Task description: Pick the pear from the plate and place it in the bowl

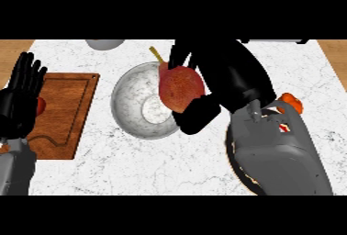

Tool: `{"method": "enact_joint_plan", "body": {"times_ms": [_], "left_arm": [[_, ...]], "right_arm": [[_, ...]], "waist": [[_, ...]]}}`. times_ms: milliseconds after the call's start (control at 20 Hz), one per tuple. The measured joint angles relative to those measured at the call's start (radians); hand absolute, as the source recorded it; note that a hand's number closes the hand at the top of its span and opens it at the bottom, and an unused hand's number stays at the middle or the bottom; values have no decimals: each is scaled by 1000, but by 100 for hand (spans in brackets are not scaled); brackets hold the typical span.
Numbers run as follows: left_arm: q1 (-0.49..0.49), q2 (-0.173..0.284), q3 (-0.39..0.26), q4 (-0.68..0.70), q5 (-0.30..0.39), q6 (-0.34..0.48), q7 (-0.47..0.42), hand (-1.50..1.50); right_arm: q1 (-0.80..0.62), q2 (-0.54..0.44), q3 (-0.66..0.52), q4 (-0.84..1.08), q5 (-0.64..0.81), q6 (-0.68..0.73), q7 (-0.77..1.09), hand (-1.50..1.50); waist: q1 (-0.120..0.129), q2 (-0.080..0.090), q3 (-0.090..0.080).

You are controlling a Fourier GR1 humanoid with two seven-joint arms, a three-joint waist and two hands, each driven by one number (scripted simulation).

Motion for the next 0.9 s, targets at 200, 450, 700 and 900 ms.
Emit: {"method": "enact_joint_plan", "body": {"times_ms": [200, 450, 700, 900], "left_arm": [[-12, 5, 5, 3, 4, 0, 12, 0], [-27, 16, 12, 15, 12, -9, 16, 0], [-33, 17, 6, 11, 6, -10, 19, 0], [-44, 19, 4, 25, 7, -17, 13, 0]], "right_arm": [[6, 39, 65, 150, 71, -101, -55, 150], [7, 56, 143, 366, 158, -247, -101, 150], [20, 61, 172, 540, 114, -426, -115, -150], [13, 63, 190, 636, 4, -589, -177, -150]], "waist": [[-1, 1, 0], [3, 3, 1], [8, 4, 1], [19, 7, 1]]}}
